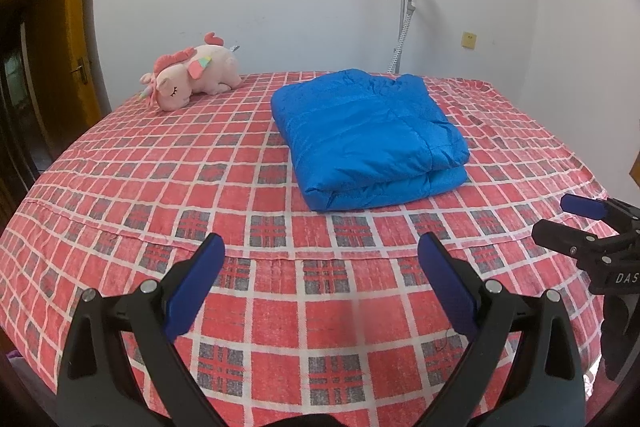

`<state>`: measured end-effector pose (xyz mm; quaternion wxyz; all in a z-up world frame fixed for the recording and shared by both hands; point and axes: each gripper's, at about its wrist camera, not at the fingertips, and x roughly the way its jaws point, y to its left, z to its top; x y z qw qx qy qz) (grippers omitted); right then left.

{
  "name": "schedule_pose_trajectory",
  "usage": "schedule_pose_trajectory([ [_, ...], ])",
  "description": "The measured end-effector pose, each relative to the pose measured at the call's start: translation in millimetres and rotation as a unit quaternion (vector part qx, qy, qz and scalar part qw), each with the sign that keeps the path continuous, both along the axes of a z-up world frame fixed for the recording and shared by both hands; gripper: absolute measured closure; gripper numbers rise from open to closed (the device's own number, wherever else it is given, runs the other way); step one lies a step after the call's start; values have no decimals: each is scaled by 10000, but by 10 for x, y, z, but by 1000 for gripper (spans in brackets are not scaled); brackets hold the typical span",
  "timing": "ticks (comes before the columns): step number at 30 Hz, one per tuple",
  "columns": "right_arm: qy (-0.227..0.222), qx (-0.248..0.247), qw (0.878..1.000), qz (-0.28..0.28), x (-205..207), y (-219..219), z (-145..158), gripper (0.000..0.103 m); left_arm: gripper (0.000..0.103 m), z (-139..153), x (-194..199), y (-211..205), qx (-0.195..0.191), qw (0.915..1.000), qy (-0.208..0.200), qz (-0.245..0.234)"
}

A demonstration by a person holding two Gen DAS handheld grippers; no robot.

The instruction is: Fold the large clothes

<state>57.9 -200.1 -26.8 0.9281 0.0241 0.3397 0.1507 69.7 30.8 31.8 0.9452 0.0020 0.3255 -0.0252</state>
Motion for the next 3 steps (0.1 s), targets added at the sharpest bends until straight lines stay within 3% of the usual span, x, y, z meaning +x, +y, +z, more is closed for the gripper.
schedule_pose_trajectory([
  [3,4,0,10000,2,-3,-5,-5,4,7,0,3,-1,8,10000,0,-3],
])
